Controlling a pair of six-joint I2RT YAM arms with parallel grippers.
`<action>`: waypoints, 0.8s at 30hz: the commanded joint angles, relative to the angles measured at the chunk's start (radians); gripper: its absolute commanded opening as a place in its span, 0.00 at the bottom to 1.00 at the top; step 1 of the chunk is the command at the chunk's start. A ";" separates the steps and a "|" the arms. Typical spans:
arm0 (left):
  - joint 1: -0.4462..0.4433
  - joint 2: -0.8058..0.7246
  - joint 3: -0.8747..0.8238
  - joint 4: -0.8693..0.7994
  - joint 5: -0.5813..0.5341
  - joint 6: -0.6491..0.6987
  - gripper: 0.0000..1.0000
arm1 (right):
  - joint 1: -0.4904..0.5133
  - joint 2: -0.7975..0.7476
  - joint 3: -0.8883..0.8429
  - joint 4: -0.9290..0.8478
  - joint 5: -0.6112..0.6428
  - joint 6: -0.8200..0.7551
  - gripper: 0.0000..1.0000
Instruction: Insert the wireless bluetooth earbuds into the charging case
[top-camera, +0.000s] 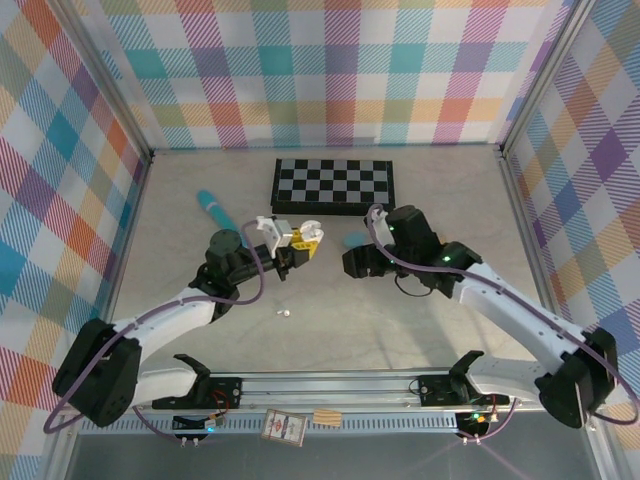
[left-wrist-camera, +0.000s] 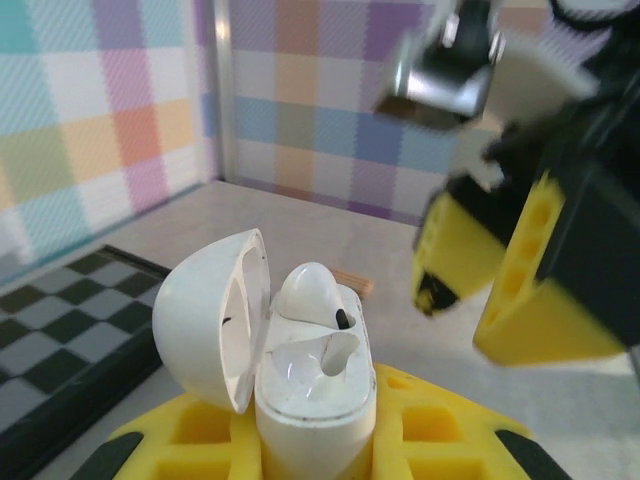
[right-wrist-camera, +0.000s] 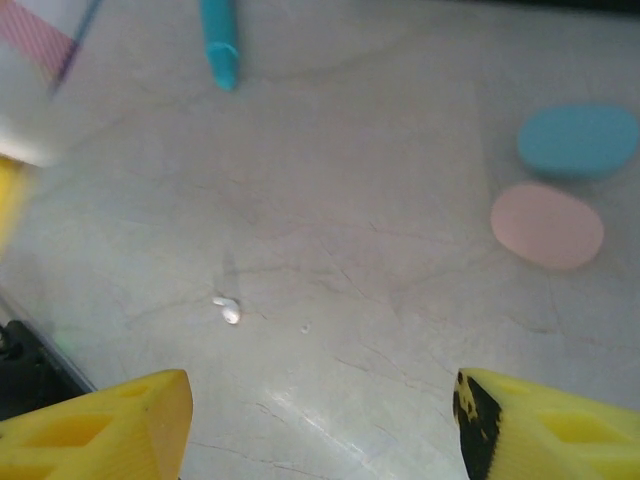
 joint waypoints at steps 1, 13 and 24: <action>0.041 -0.073 -0.051 0.030 -0.114 -0.026 0.01 | 0.005 0.096 -0.044 0.120 -0.074 0.174 0.68; 0.238 -0.257 -0.100 -0.119 -0.373 -0.089 0.01 | 0.293 0.519 0.126 0.229 0.004 -0.140 0.68; 0.311 -0.331 -0.085 -0.232 -0.431 -0.111 0.01 | 0.417 0.768 0.348 0.105 0.178 -0.277 0.53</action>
